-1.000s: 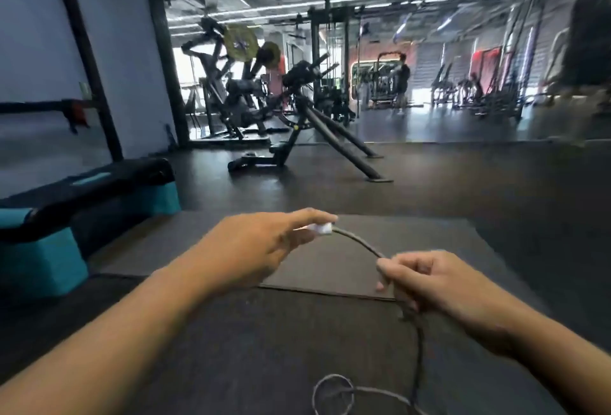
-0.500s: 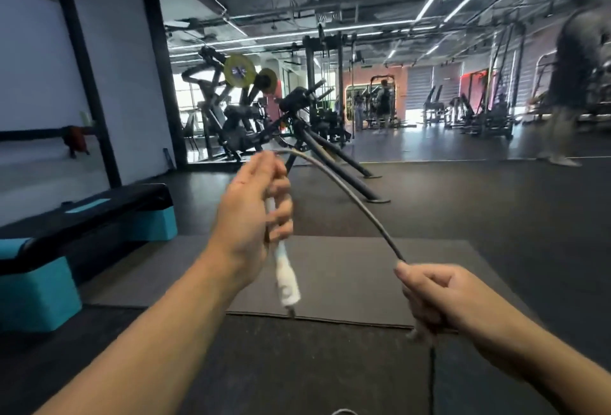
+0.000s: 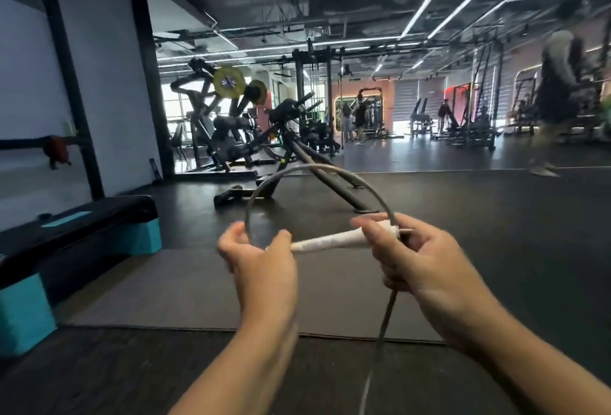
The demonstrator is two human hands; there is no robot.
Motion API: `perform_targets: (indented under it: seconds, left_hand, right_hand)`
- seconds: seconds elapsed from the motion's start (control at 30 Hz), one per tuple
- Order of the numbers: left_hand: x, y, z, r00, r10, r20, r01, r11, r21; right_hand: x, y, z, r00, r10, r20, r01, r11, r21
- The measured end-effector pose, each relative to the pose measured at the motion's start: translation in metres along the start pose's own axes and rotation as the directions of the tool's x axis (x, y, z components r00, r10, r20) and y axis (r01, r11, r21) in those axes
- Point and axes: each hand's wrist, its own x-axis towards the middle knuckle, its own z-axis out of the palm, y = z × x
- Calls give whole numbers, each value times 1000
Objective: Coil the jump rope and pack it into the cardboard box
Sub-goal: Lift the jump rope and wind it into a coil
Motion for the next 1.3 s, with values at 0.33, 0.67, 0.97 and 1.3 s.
perform_targets:
  seconds: [0.33,0.67,0.97,1.3]
  left_hand:
    - [16,62,20,401,-45,915,-834,394,385]
    - [27,59,11,451,41,892,-385,910,152]
    - [35,50,-5,566,-35,824,-290,927,238]
    - [15,84,31,216,-329,919,-963,81,256]
  right_hand:
    - [20,-21,-22,972,81,222,-5,946,-323]
    - [-1,-21,-30,969,182,167,-115,931,-346]
    - [2,-20,-35,921,241,305,-46,847,-529]
    - [22,-47,-37,845,245,475,190,692,-696]
